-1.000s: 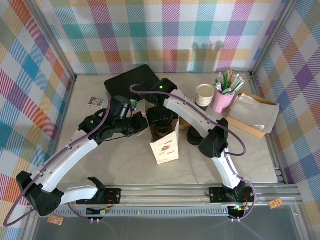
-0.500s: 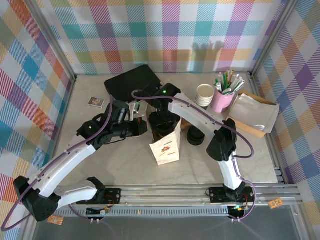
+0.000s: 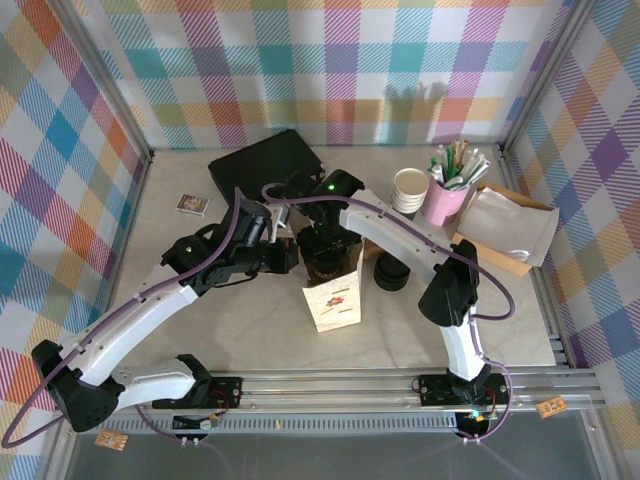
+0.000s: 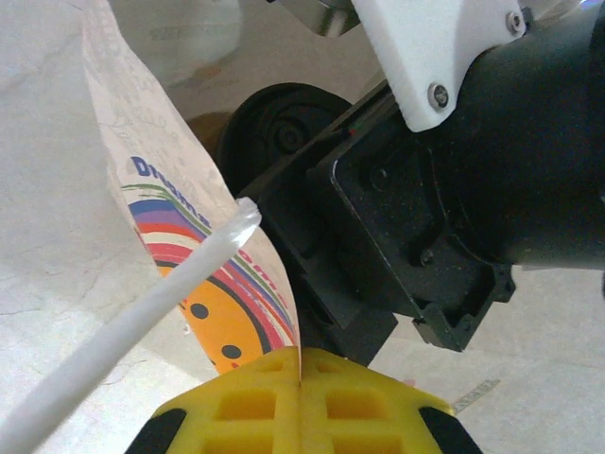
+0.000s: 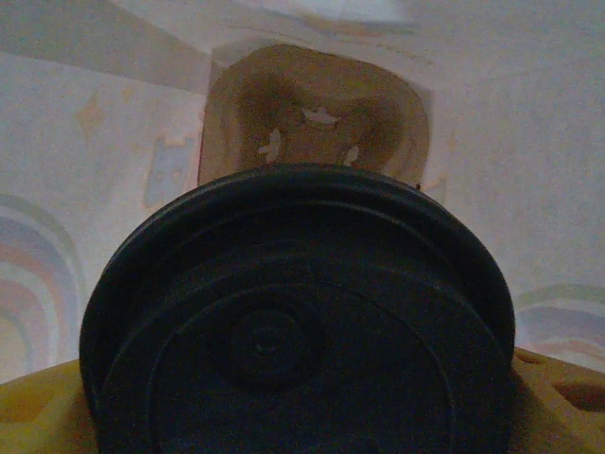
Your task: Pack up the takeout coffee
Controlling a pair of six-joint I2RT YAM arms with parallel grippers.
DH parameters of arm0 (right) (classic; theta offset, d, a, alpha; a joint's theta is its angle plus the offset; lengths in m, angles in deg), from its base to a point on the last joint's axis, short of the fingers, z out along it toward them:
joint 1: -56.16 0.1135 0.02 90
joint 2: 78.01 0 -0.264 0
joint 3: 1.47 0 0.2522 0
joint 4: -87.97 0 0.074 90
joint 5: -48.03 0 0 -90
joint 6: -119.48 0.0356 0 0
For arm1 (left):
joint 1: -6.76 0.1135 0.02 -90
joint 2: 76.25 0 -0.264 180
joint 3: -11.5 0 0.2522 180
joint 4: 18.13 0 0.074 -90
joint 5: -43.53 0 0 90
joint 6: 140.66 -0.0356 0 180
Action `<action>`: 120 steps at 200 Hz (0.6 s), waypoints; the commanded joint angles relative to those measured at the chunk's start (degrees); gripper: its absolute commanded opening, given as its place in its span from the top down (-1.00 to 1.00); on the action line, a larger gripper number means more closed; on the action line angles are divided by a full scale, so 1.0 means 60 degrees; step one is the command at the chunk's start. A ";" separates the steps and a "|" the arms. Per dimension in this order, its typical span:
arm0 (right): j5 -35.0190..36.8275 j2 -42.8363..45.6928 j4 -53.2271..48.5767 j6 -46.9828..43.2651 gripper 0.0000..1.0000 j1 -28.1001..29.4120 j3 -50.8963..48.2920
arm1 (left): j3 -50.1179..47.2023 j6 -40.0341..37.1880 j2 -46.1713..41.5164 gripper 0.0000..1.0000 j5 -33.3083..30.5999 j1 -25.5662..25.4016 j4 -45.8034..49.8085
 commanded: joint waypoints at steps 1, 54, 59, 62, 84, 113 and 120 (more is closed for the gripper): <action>0.0116 -0.0423 -0.0319 -0.0038 0.08 0.0092 0.0582 | 0.0062 -0.0085 0.0084 1.00 -0.0762 -0.0301 0.0284; 0.0162 -0.0970 -0.0584 0.0231 0.07 0.0000 0.1028 | 0.0257 -0.0247 0.0253 1.00 -0.1282 -0.0459 0.0550; 0.0139 -0.0975 -0.0586 0.0289 0.07 -0.0022 0.1002 | 0.0251 -0.0251 0.0219 1.00 -0.1330 -0.0456 0.0553; 0.0134 -0.0991 -0.0582 0.0314 0.07 -0.0036 0.1000 | 0.0236 -0.0251 0.0205 1.00 -0.1353 -0.0461 0.0551; -0.0064 -0.1100 -0.0598 0.0484 0.06 -0.0108 0.1018 | 0.0185 -0.0279 0.0118 1.00 -0.1394 -0.0459 0.0470; -0.0160 -0.1184 -0.0717 0.0696 -0.01 -0.0128 0.1057 | 0.0069 -0.0366 0.0023 1.00 -0.1271 -0.0461 0.0254; -0.0162 -0.1165 -0.0703 0.0714 -0.03 -0.0128 0.1022 | 0.0062 -0.0346 0.0005 1.00 -0.1257 -0.0464 0.0265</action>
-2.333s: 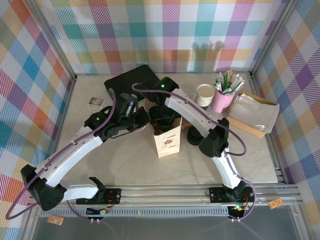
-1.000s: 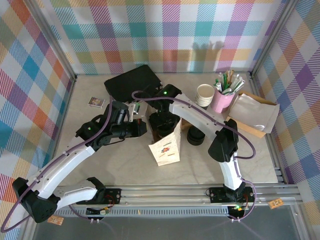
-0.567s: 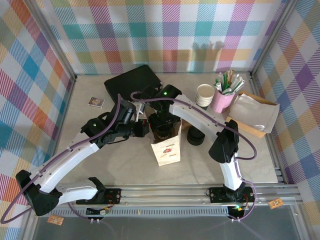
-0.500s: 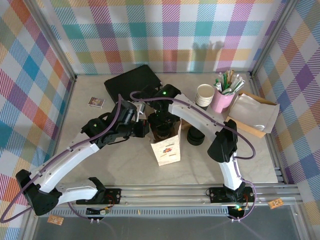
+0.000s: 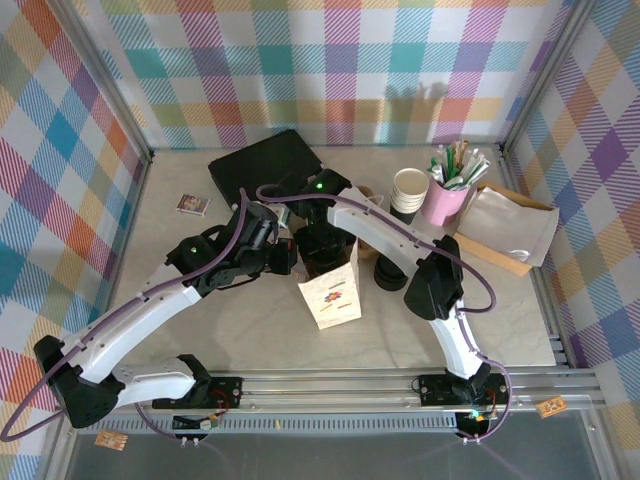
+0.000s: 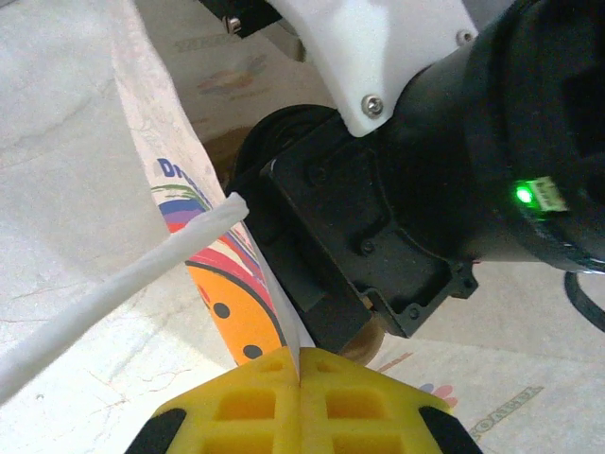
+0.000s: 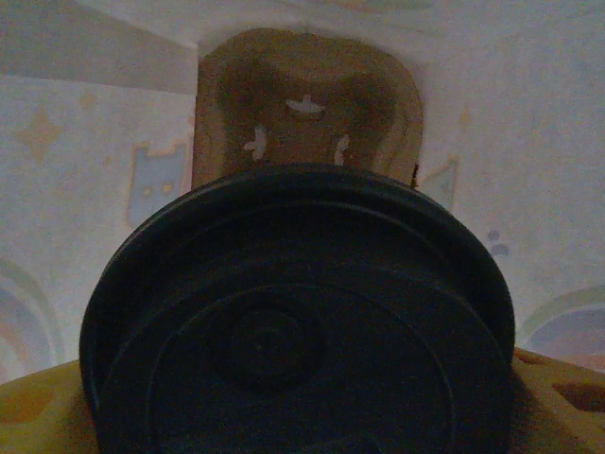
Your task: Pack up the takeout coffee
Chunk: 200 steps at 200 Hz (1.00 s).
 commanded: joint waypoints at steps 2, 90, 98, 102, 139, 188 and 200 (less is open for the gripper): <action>-0.0220 -0.0132 -0.0233 0.0322 -0.04 -0.0048 0.0173 | -0.0036 -0.0237 -0.0135 1.00 -0.0072 -0.0128 0.0107; 0.0045 0.0105 0.0404 0.0454 -0.05 -0.0128 -0.0448 | -0.0417 -0.0002 -0.0538 1.00 -0.0206 -0.0162 -0.0118; -0.0021 0.0120 0.0439 0.0463 -0.05 -0.0139 -0.0477 | -0.0386 -0.0019 -0.0525 1.00 -0.0227 -0.0162 -0.0125; -0.0066 0.0132 0.0455 0.0467 -0.05 -0.0150 -0.0484 | -0.0388 -0.0019 -0.0513 1.00 -0.0241 -0.0155 -0.0139; -0.0162 0.0053 0.0388 0.0485 -0.07 -0.0191 -0.0399 | -0.0252 -0.0112 -0.0335 1.00 -0.0278 -0.0167 -0.0319; -0.0233 0.0263 0.0605 0.0571 -0.07 -0.0271 -0.0997 | -0.0256 -0.0077 -0.0228 1.00 -0.0245 -0.0279 -0.0346; -0.0292 0.0308 0.0678 0.0556 -0.07 -0.0284 -0.1102 | -0.0223 -0.0100 -0.0199 1.00 -0.0252 -0.0308 -0.0310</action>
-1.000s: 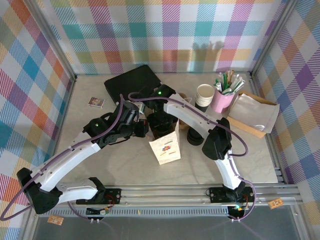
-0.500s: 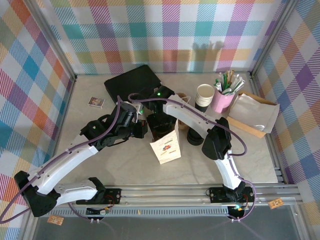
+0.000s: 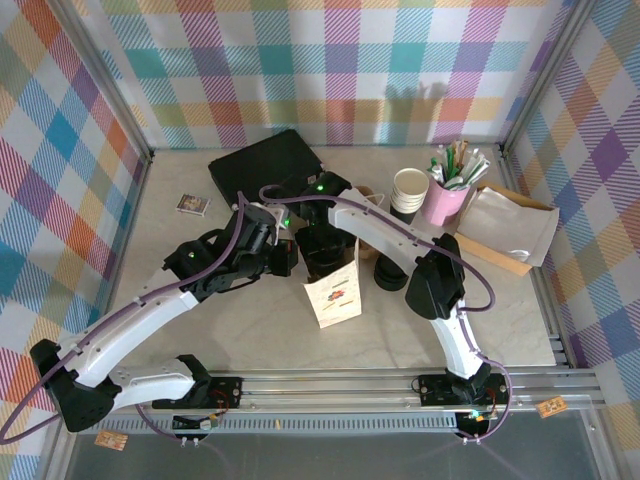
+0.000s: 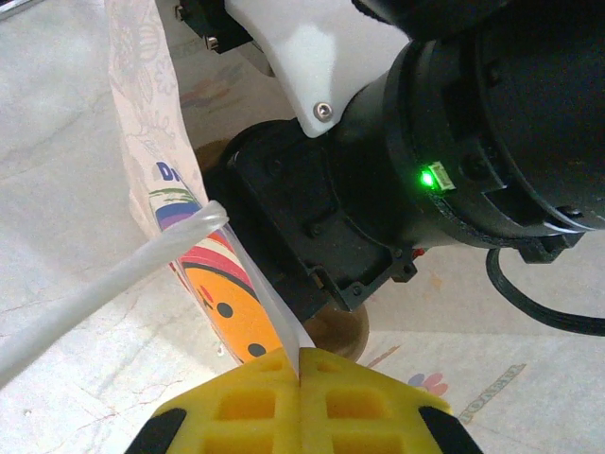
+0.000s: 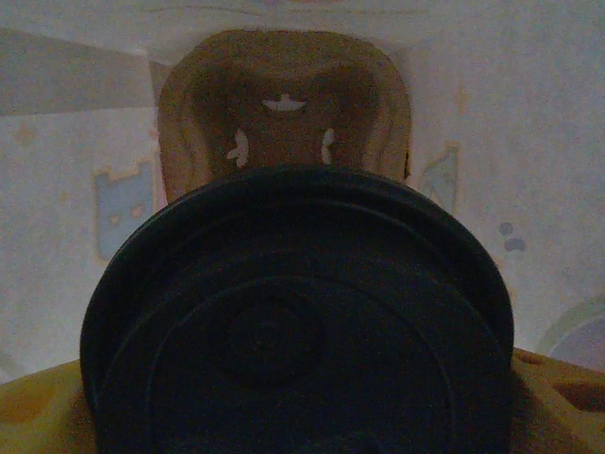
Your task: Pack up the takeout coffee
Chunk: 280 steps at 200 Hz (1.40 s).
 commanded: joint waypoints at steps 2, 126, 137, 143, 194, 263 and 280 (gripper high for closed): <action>-0.0187 0.0176 0.0019 0.0184 -0.07 -0.0093 -0.0403 | 0.0054 -0.0126 0.0062 1.00 -0.0185 -0.0157 0.0092; -0.0481 0.0365 0.0258 0.0286 -0.08 -0.0141 -0.0895 | 0.0098 -0.0290 0.0074 1.00 -0.0408 -0.0347 0.0226; -0.0495 0.0363 0.0270 0.0300 -0.07 -0.0140 -0.0902 | 0.0111 -0.0348 0.0069 1.00 -0.0384 -0.0346 0.0250; -0.0507 0.0364 0.0272 0.0299 -0.07 -0.0138 -0.0898 | 0.0112 -0.0371 0.0065 1.00 -0.0391 -0.0355 0.0267; -0.0598 0.0306 0.0236 0.0359 -0.07 -0.0141 -0.0840 | 0.0128 -0.0514 0.0018 1.00 -0.0403 -0.0346 0.0314; 0.0042 0.0539 0.0519 0.0478 -0.06 -0.0136 -0.0898 | 0.0009 -0.0458 0.0022 1.00 -0.0268 -0.0347 0.0257; 0.0100 0.0525 0.0507 0.0477 -0.05 -0.0139 -0.0898 | 0.0003 -0.0445 0.0015 1.00 -0.0316 -0.0346 0.0254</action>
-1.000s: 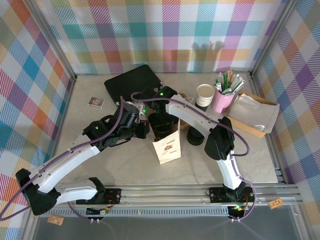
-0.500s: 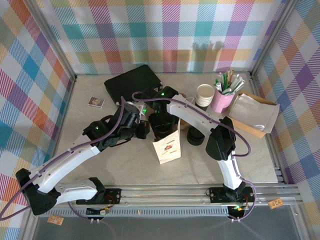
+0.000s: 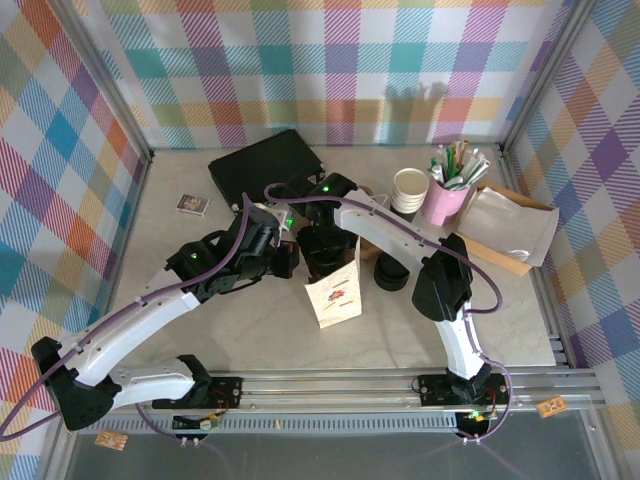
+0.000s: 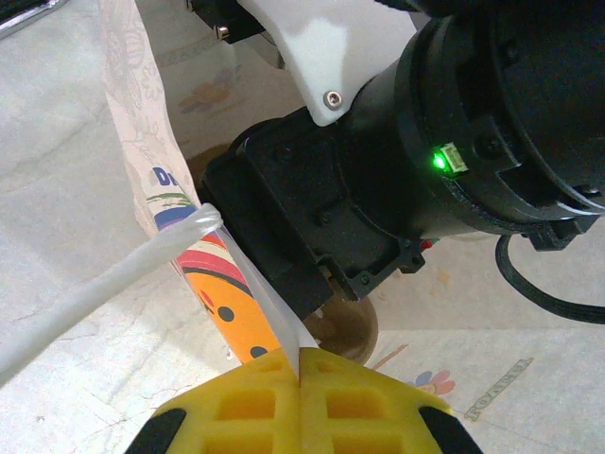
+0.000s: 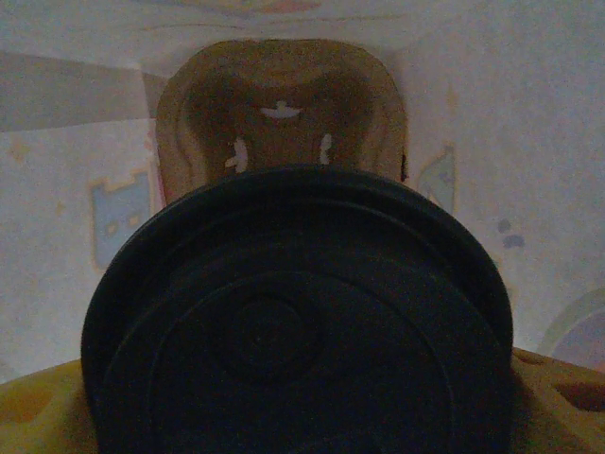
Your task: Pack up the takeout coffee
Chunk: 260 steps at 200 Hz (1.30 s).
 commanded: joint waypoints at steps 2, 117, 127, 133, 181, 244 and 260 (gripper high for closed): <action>0.0173 0.0091 -0.0065 0.0226 -0.06 -0.0035 -0.0224 | -0.0010 -0.0198 -0.0020 1.00 -0.0006 -0.0146 0.0261; 0.0716 0.0150 0.0573 0.0486 -0.03 -0.0049 -0.0649 | 0.0017 -0.0208 0.0136 1.00 0.0066 -0.0258 0.0195; 0.0709 0.0107 0.0607 0.0495 -0.03 -0.0050 -0.0642 | 0.0032 -0.0220 0.0152 1.00 0.0090 -0.0262 0.0183; 0.0693 0.0088 0.0658 0.0504 -0.03 -0.0060 -0.0645 | 0.0046 -0.0219 0.0172 1.00 0.0097 -0.0265 0.0194; 0.0724 -0.0066 0.0657 0.0586 -0.02 -0.0191 -0.0559 | 0.0076 -0.0255 0.0152 1.00 0.0092 -0.0343 0.0253; 0.0819 -0.0231 0.0660 0.0527 -0.02 -0.0299 -0.0487 | 0.0061 -0.0219 0.0098 1.00 -0.0036 -0.0409 0.0297; 0.0818 -0.0258 0.0666 0.0527 -0.01 -0.0298 -0.0493 | 0.0076 -0.0215 0.0103 1.00 -0.0048 -0.0411 0.0308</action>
